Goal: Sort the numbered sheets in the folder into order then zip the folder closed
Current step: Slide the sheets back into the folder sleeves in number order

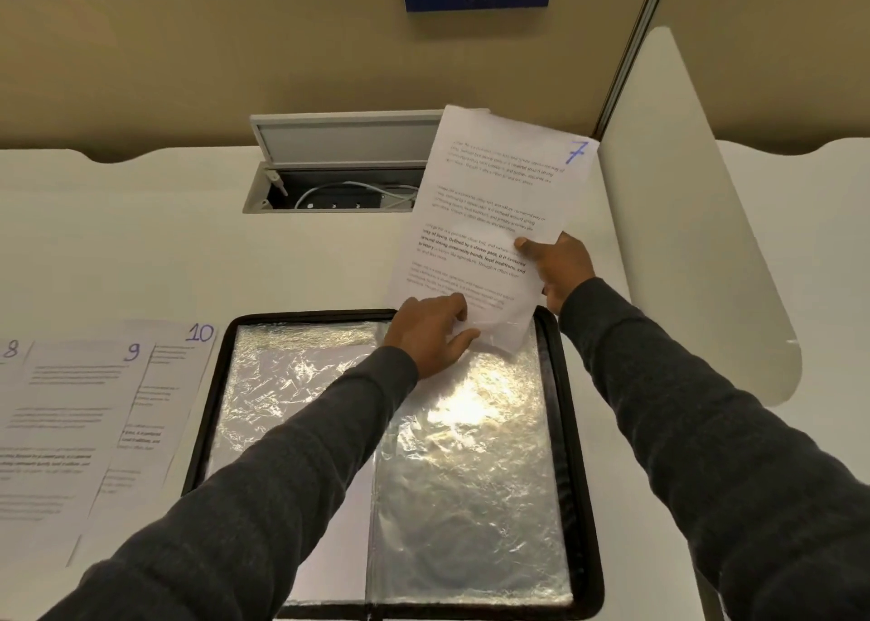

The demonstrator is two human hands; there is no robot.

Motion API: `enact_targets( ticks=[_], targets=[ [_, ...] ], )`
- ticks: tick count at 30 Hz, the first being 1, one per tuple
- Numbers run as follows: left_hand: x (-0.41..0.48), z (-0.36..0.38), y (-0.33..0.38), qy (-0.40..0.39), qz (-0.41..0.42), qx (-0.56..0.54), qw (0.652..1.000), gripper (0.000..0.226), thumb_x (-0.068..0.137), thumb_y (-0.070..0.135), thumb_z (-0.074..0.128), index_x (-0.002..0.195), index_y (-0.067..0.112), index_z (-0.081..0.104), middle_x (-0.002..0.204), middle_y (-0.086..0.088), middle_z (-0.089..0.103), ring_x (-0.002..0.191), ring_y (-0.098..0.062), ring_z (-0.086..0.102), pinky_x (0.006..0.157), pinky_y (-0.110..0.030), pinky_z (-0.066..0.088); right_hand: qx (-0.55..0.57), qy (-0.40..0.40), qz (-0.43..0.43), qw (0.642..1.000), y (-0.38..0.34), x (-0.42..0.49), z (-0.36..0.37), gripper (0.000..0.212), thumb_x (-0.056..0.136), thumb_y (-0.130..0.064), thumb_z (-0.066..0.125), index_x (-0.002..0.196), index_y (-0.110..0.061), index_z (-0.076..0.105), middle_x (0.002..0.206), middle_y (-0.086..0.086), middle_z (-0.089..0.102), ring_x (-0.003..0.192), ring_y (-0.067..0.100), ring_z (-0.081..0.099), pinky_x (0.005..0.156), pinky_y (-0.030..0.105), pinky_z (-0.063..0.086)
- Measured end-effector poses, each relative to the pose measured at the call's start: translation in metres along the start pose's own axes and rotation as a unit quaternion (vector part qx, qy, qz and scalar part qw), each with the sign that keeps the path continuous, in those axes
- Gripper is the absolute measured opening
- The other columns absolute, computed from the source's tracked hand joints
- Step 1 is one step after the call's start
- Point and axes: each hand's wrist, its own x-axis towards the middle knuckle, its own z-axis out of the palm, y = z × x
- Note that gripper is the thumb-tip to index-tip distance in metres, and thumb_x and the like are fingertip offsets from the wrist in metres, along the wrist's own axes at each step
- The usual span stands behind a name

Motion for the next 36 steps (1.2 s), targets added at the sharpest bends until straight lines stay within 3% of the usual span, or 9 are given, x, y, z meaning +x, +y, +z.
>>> enact_targets(
  ticks=[3, 9, 16, 20, 23, 27, 31, 33, 36],
  targets=[
    [-0.006, -0.002, -0.019, -0.039, -0.015, 0.048, 0.998, 0.022, 0.087, 0.042, 0.061, 0.096, 0.022, 0.056, 0.089, 0.006, 0.063, 0.08, -0.017, 0.057, 0.079, -0.034, 0.042, -0.049, 0.001, 0.002, 0.999, 0.001, 0.004, -0.006, 0.031, 0.09, -0.008, 0.073, 0.12, -0.01, 0.067, 0.116, 0.01, 0.072, 0.103, 0.031, 0.071, 0.088, 0.046, 0.059],
    [-0.017, -0.003, -0.051, -0.054, -0.074, 0.109, 0.99, 0.01, 0.092, 0.025, 0.057, 0.099, 0.023, 0.063, 0.1, 0.002, 0.057, 0.094, -0.021, 0.053, 0.084, -0.036, 0.038, -0.09, -0.058, 0.019, 0.994, -0.001, 0.009, -0.016, 0.031, 0.089, -0.011, 0.074, 0.119, -0.018, 0.065, 0.119, 0.006, 0.072, 0.106, 0.029, 0.069, 0.095, 0.051, 0.056],
    [-0.019, 0.001, -0.055, 0.002, -0.136, 0.005, 0.991, 0.006, 0.086, 0.015, 0.066, 0.091, 0.018, 0.066, 0.108, -0.004, 0.053, 0.096, -0.024, 0.054, 0.088, -0.042, 0.05, -0.2, -0.122, 0.025, 0.972, -0.003, 0.011, -0.009, 0.035, 0.089, -0.015, 0.075, 0.122, -0.015, 0.064, 0.123, 0.011, 0.07, 0.11, 0.031, 0.067, 0.098, 0.053, 0.054],
    [-0.017, 0.001, -0.052, 0.012, -0.183, -0.082, 0.98, 0.004, 0.088, 0.016, 0.062, 0.088, 0.019, 0.063, 0.128, -0.006, 0.051, 0.106, -0.026, 0.057, 0.095, -0.039, 0.051, -0.283, -0.119, 0.006, 0.952, -0.007, 0.014, -0.005, 0.042, 0.091, -0.019, 0.073, 0.13, -0.011, 0.061, 0.126, 0.01, 0.067, 0.111, 0.03, 0.065, 0.095, 0.045, 0.055],
    [-0.017, -0.001, -0.051, 0.01, -0.198, -0.132, 0.971, 0.003, 0.087, 0.016, 0.063, 0.086, 0.019, 0.062, 0.113, -0.004, 0.056, 0.099, -0.025, 0.059, 0.091, -0.041, 0.052, -0.348, -0.097, -0.013, 0.933, -0.009, 0.017, -0.008, 0.044, 0.094, -0.02, 0.07, 0.134, -0.009, 0.057, 0.121, 0.008, 0.064, 0.108, 0.028, 0.062, 0.089, 0.039, 0.054],
    [-0.018, -0.003, -0.053, -0.007, -0.205, -0.139, 0.969, 0.005, 0.088, 0.018, 0.061, 0.088, 0.022, 0.063, 0.097, -0.001, 0.062, 0.091, -0.023, 0.059, 0.088, -0.046, 0.051, -0.357, -0.058, -0.029, 0.932, -0.002, 0.019, -0.011, 0.043, 0.093, -0.019, 0.07, 0.133, -0.007, 0.059, 0.133, 0.014, 0.063, 0.117, 0.034, 0.062, 0.102, 0.048, 0.051],
    [-0.019, -0.006, -0.055, -0.015, -0.2, -0.12, 0.972, 0.004, 0.088, 0.021, 0.058, 0.086, 0.023, 0.061, 0.087, 0.002, 0.063, 0.086, -0.025, 0.059, 0.087, -0.046, 0.05, -0.359, -0.062, -0.032, 0.931, 0.003, 0.021, -0.008, 0.04, 0.094, -0.019, 0.069, 0.131, -0.008, 0.061, 0.133, 0.014, 0.064, 0.118, 0.033, 0.061, 0.106, 0.046, 0.049],
    [-0.017, -0.007, -0.055, -0.018, -0.188, -0.08, 0.979, 0.007, 0.087, 0.019, 0.06, 0.086, 0.026, 0.058, 0.096, 0.0, 0.059, 0.09, -0.025, 0.059, 0.088, -0.044, 0.048, -0.366, -0.071, -0.033, 0.927, 0.003, 0.02, -0.006, 0.041, 0.094, -0.019, 0.069, 0.132, -0.008, 0.06, 0.134, 0.013, 0.063, 0.12, 0.033, 0.06, 0.106, 0.044, 0.048],
    [-0.016, -0.004, -0.058, -0.014, -0.175, -0.03, 0.984, 0.008, 0.083, 0.021, 0.066, 0.09, 0.024, 0.062, 0.134, -0.007, 0.049, 0.113, -0.028, 0.054, 0.101, -0.045, 0.04, -0.383, -0.101, -0.028, 0.918, 0.002, 0.021, -0.002, 0.042, 0.095, -0.017, 0.068, 0.134, -0.009, 0.058, 0.135, 0.013, 0.062, 0.119, 0.031, 0.06, 0.096, 0.035, 0.049]
  ],
)
